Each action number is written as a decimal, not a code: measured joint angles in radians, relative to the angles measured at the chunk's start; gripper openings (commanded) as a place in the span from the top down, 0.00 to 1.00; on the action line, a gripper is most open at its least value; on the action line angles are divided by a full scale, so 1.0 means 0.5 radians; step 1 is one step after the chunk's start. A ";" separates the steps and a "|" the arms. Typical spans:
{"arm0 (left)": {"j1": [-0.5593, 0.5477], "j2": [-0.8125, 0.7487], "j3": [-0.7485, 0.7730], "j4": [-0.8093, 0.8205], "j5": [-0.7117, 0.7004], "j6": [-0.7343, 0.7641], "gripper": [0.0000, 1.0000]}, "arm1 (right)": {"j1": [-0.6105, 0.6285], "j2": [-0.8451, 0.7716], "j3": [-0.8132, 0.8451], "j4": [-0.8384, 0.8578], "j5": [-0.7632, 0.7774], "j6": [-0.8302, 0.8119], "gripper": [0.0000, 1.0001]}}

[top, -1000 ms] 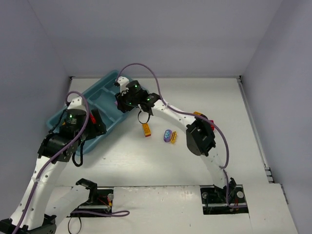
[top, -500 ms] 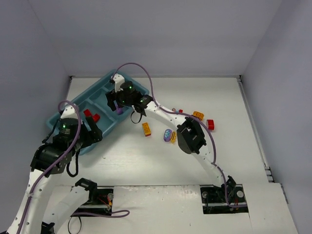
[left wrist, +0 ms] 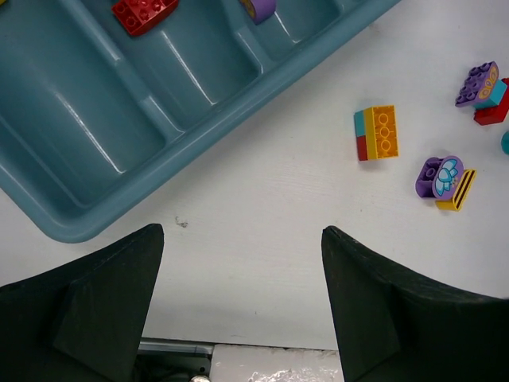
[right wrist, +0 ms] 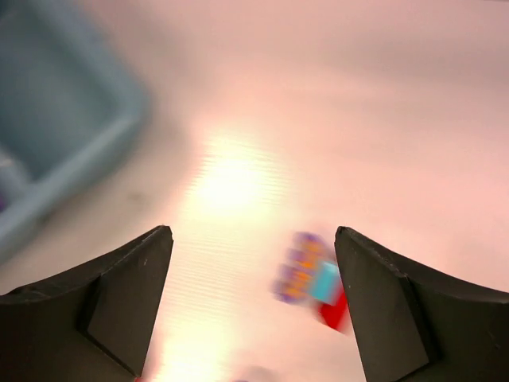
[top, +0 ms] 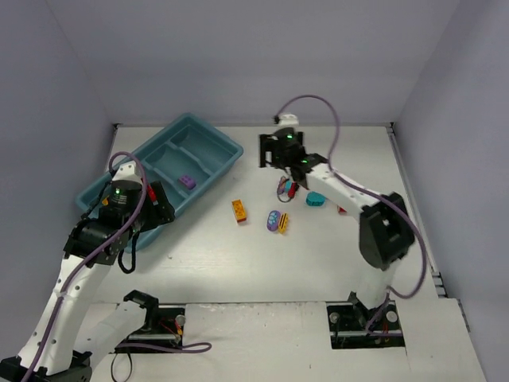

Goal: Sort the legos into containers by color

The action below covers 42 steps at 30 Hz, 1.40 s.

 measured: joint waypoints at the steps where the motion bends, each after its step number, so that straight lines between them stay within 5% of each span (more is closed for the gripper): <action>1: 0.000 0.011 0.000 0.013 0.008 0.005 0.27 | -0.069 -0.122 -0.121 -0.009 0.044 0.023 0.20; 9: 0.002 0.102 -0.001 0.104 0.101 0.033 0.26 | -0.529 -0.764 -0.898 -0.174 0.246 0.176 0.22; 22: 0.002 0.121 -0.001 0.127 0.228 0.083 0.26 | -0.965 -0.741 -1.190 -0.336 0.128 0.247 0.27; 28: 0.002 0.112 -0.001 0.121 0.243 0.109 0.26 | -0.982 -0.552 -1.190 -0.297 0.027 0.141 0.42; 37: 0.002 0.062 -0.080 0.117 0.276 0.111 0.27 | -0.991 -0.533 -1.192 -0.217 -0.068 0.021 0.99; 42: 0.002 0.076 -0.091 0.146 0.369 0.110 0.26 | -0.944 -0.706 -1.255 -0.209 -0.134 -0.038 1.00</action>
